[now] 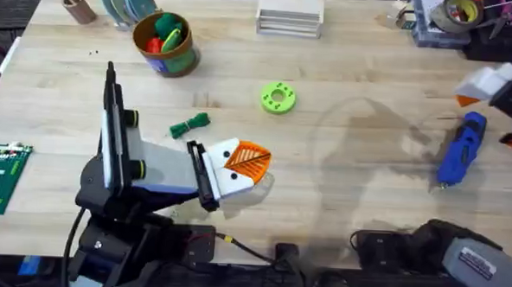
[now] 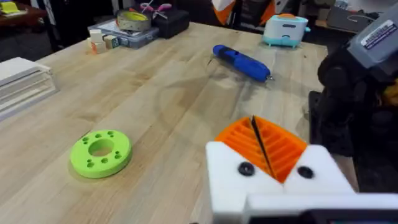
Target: Pick up the gripper from the table and insert it into the empty holder that is missing its gripper. Then pick up a screw, insert it into the mounting hole, and use the screwdriver to tighten it. Finally, clean up the table by picking up the vegetable and placing it into the bucket.
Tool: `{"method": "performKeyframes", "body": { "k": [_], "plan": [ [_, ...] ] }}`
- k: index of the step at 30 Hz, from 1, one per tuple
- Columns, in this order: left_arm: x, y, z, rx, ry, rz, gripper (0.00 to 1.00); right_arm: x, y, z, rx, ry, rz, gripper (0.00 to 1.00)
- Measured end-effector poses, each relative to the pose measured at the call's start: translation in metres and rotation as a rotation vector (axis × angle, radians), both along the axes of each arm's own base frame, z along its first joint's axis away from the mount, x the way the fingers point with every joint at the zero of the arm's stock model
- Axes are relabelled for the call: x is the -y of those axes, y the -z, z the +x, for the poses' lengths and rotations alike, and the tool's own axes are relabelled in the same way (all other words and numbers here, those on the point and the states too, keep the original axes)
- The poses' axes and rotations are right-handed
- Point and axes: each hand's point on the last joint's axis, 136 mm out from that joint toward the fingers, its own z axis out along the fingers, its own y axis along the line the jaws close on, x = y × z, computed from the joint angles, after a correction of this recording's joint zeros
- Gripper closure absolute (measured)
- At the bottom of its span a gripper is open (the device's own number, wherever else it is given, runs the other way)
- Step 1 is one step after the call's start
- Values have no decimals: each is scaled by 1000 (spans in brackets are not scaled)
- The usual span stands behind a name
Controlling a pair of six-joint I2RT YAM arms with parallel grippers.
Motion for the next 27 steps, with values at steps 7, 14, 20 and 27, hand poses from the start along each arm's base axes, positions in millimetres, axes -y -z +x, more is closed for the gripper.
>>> {"method": "performKeyframes", "body": {
  "k": [7,14,20,27],
  "plan": [
    [0,0,0,0,0,0,989,37,15,-3,-23,167,8,28],
    [0,0,0,0,0,0,989,52,29,0,-78,167,-17,11],
    [0,0,0,0,0,0,989,56,48,8,-177,18,-37,8],
    [0,0,0,0,0,0,989,48,75,24,-227,-161,16,8]
  ]
}}
